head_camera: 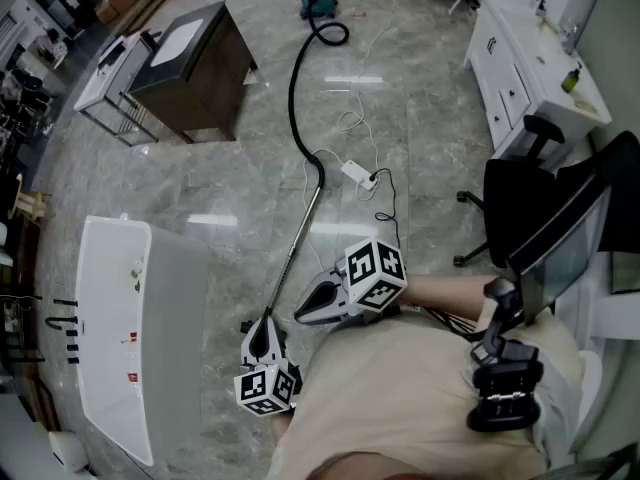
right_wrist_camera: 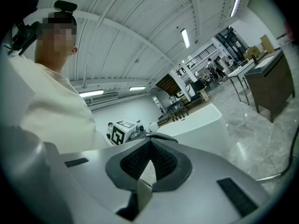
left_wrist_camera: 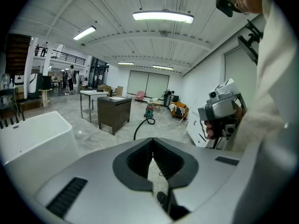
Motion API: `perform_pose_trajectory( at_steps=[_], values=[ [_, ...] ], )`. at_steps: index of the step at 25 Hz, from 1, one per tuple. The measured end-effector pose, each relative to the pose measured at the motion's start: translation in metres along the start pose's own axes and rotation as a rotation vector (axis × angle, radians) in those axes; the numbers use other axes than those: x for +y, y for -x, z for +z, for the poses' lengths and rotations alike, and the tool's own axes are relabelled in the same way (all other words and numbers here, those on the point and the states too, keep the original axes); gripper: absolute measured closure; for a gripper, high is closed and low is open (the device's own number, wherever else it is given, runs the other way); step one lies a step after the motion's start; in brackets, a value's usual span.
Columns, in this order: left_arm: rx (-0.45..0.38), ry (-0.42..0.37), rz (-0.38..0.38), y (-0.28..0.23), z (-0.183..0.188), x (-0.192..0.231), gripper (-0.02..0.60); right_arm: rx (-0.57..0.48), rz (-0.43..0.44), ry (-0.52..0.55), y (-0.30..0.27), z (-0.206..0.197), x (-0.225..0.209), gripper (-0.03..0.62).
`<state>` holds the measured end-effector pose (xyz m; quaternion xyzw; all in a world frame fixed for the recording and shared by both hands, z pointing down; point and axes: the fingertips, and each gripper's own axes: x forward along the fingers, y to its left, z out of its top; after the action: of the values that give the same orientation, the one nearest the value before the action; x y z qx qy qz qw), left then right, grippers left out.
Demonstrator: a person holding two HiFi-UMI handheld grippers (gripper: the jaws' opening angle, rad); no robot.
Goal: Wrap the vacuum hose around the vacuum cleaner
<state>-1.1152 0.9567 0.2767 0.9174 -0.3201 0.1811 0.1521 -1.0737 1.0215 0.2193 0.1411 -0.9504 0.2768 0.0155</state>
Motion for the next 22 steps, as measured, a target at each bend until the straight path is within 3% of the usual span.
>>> perform_pose_trajectory(
  at_steps=[10, 13, 17, 22],
  values=[
    [0.003, -0.003, 0.041, 0.004, -0.001, 0.012, 0.577, -0.047, 0.035, -0.085, -0.004, 0.001, -0.009, 0.592],
    [0.032, -0.007, 0.005, -0.01, -0.014, 0.008, 0.577, -0.05, 0.024, -0.09, 0.007, -0.004, -0.013, 0.591],
    [0.077, -0.077, -0.016, -0.033, -0.004, 0.02, 0.577, -0.153, -0.017, -0.142, 0.026, 0.015, -0.038, 0.591],
    [0.106, -0.09, 0.049, -0.055, 0.014, 0.036, 0.577, -0.232, 0.071, -0.244, 0.034, 0.037, -0.078, 0.591]
  ],
)
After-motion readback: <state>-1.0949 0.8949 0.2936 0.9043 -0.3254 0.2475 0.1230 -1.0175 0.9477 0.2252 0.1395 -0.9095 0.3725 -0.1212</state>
